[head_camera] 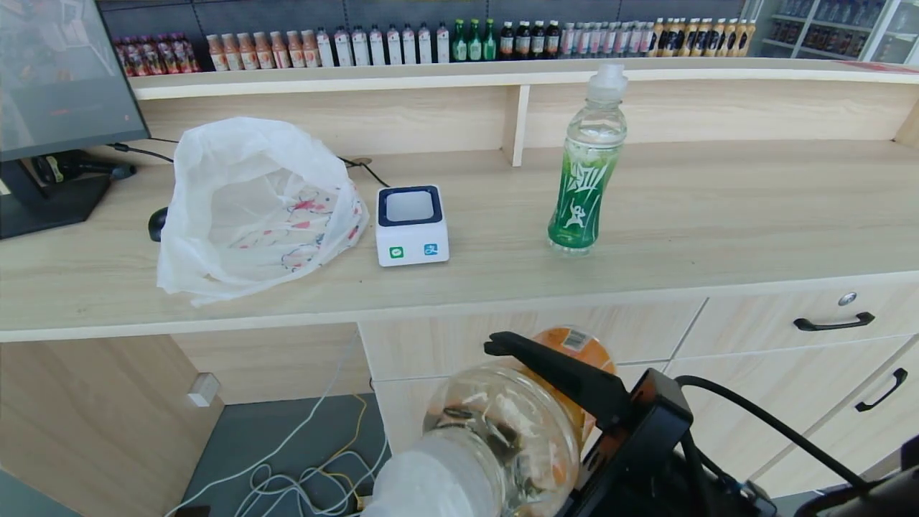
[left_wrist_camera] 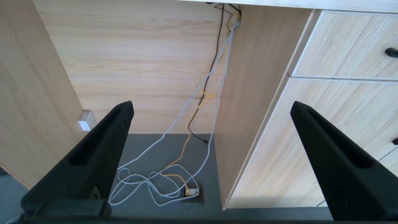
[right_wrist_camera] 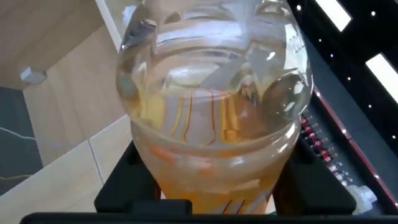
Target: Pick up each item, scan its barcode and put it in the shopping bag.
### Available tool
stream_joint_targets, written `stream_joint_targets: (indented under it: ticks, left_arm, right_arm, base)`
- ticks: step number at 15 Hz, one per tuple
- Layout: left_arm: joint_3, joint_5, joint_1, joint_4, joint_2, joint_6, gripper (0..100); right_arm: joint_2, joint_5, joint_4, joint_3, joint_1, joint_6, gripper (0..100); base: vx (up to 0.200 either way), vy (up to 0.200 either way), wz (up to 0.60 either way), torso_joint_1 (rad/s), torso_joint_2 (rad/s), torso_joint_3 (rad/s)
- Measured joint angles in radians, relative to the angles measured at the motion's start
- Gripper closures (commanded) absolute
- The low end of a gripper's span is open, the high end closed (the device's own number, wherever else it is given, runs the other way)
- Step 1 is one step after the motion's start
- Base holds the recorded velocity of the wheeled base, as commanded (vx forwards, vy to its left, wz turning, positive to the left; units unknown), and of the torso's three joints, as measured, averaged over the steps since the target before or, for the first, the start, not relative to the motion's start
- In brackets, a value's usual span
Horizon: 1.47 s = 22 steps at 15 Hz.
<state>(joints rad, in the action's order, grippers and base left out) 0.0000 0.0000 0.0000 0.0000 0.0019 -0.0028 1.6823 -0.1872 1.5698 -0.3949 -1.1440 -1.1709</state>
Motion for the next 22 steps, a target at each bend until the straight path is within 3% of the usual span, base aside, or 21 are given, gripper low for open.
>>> stream_joint_targets:
  ticks: [12, 22]
  left_arm:
    - [0.000, 0.000, 0.000, 0.000, 0.000, 0.000, 0]
    - [0.000, 0.000, 0.000, 0.000, 0.000, 0.000, 0]
  right_arm:
    - [-0.014, 0.323, 0.000, -0.026, 0.071, -0.260, 100]
    - [-0.036, 0.333, 0.000, -0.049, 0.080, -0.379, 100]
  base:
    - [0.000, 0.000, 0.00, 0.000, 0.00, 0.000]
    - [0.000, 0.000, 0.00, 0.000, 0.00, 0.000]
